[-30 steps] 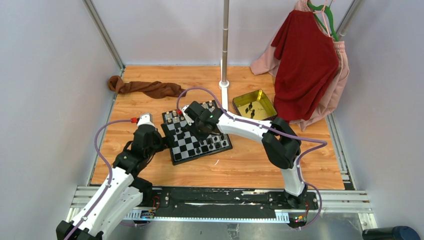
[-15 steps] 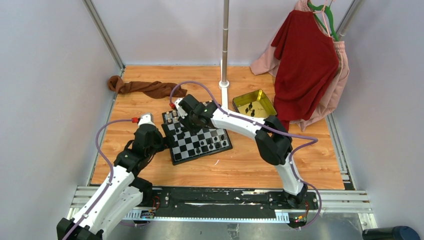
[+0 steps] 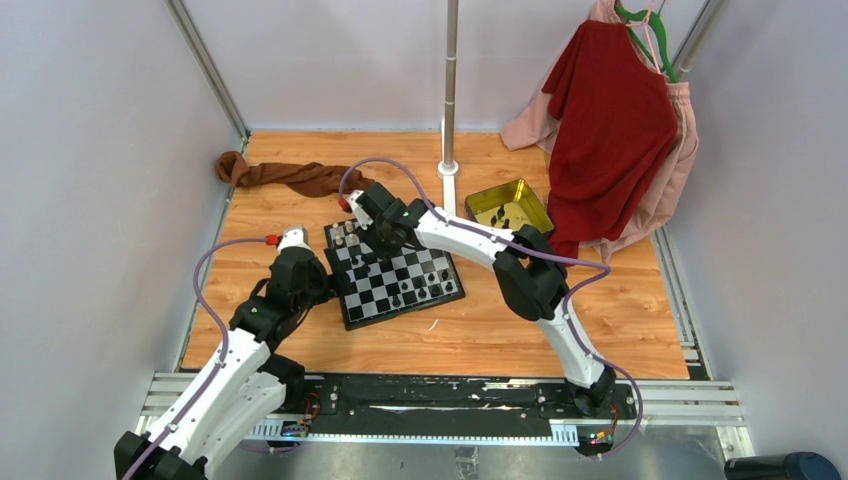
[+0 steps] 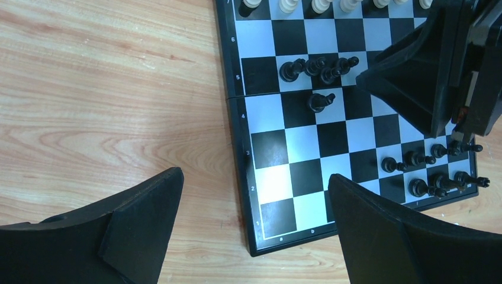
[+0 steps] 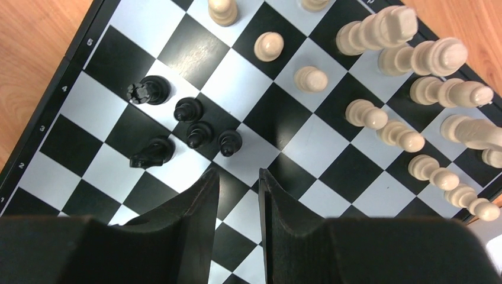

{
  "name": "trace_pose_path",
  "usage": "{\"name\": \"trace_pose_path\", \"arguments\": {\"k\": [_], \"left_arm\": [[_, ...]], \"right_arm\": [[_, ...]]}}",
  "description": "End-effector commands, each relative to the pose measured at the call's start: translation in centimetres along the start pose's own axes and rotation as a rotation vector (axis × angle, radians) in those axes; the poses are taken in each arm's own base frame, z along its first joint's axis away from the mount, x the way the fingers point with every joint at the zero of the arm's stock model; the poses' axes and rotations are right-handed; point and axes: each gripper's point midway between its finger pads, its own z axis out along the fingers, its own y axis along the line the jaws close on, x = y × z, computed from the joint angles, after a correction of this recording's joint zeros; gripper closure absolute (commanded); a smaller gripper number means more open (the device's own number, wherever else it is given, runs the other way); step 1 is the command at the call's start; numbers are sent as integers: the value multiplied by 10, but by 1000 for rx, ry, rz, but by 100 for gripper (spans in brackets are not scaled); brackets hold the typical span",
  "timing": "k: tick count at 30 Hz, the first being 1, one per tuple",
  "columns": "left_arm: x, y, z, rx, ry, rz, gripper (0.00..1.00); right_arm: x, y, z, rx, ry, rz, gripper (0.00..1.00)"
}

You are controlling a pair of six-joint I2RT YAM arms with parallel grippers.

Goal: Set up the chess pieces on the board
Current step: Pick up the chess piece from the chessboard.

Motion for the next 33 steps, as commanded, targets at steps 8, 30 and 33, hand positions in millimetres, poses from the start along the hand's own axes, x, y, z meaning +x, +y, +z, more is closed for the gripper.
{"name": "trace_pose_path", "arguments": {"k": [8, 30, 33], "left_arm": [[6, -2, 3, 12, 16, 15, 1], [7, -1, 4, 8, 19, 17, 1], [7, -2, 4, 8, 19, 16, 1]], "right_arm": [[-15, -5, 12, -33, -44, 7, 66], [-22, 0, 23, -69, -60, 14, 83], [-21, -1, 23, -69, -55, 17, 92]]}}
